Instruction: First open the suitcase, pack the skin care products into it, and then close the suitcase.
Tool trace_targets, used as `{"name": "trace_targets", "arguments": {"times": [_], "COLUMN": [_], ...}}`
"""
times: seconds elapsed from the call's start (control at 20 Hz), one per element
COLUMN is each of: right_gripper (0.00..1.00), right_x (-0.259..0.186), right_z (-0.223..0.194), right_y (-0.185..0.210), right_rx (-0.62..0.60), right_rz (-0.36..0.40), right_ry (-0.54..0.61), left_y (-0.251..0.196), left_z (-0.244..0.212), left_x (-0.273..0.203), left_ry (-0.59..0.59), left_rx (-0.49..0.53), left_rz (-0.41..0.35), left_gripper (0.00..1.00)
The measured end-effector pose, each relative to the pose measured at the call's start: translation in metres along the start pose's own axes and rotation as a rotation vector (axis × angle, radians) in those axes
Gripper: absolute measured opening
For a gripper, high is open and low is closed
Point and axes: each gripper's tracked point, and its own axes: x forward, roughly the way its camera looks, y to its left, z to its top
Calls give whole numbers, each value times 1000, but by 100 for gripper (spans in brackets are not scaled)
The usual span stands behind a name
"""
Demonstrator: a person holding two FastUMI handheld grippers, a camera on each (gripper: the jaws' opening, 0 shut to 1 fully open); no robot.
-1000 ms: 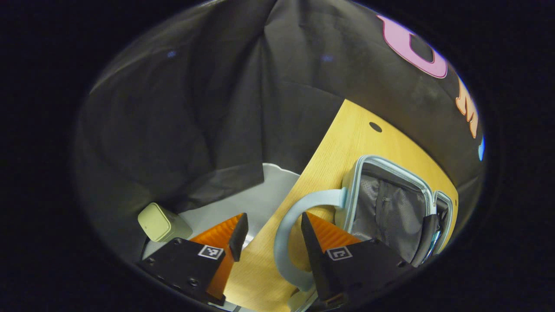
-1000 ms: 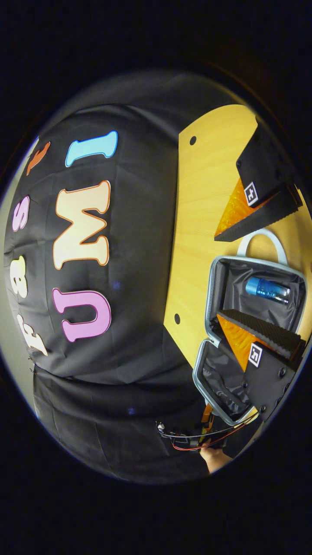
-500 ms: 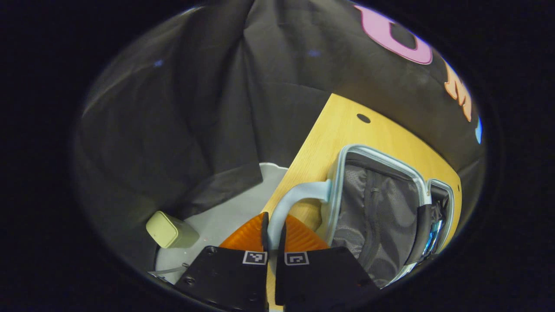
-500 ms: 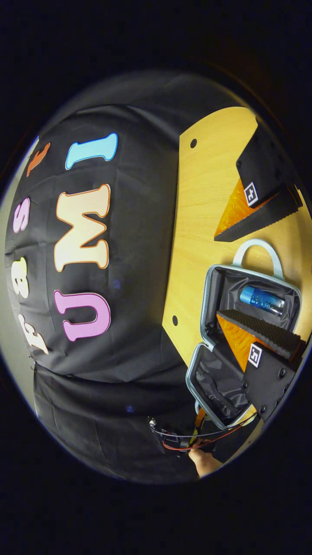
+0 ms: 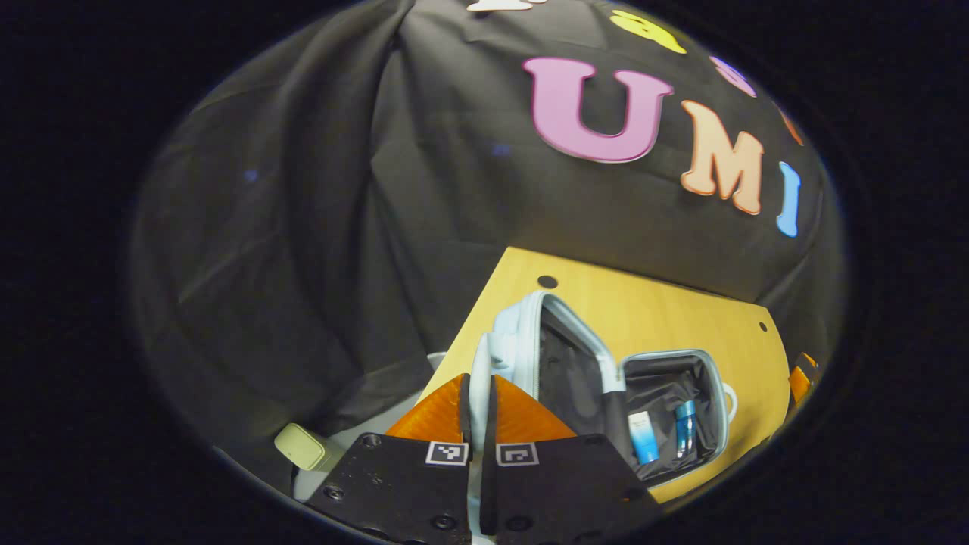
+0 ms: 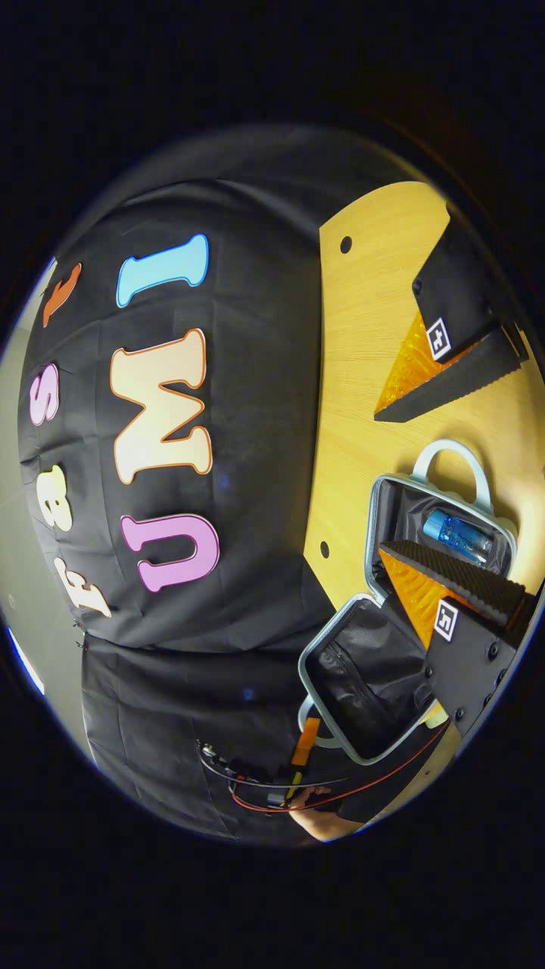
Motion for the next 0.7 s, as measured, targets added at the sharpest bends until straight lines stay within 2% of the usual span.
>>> {"name": "trace_targets", "arguments": {"times": [0.15, 0.45, 0.5, 0.6, 0.7], "right_gripper": [98, 94, 98, 98, 98], "right_x": [-12, -35, -39, -46, -56], "right_z": [9, 10, 11, 13, 14], "right_y": [-15, -47, -53, -68, -82], "right_rx": [-2, 13, 20, 27, 34], "right_rz": [13, 8, -1, -23, -46], "right_ry": [-22, -34, -38, -46, -52], "left_y": [-50, -164, -180, -212, -250], "left_z": [22, 42, 43, 38, 33], "left_x": [-22, -45, -44, -40, -41], "left_ry": [-50, -102, -99, -91, -73], "left_rx": [44, 111, 115, 105, 76], "left_rz": [-55, -258, -284, -346, -439], "left_gripper": [0, 0, 0, 0, 0]}}
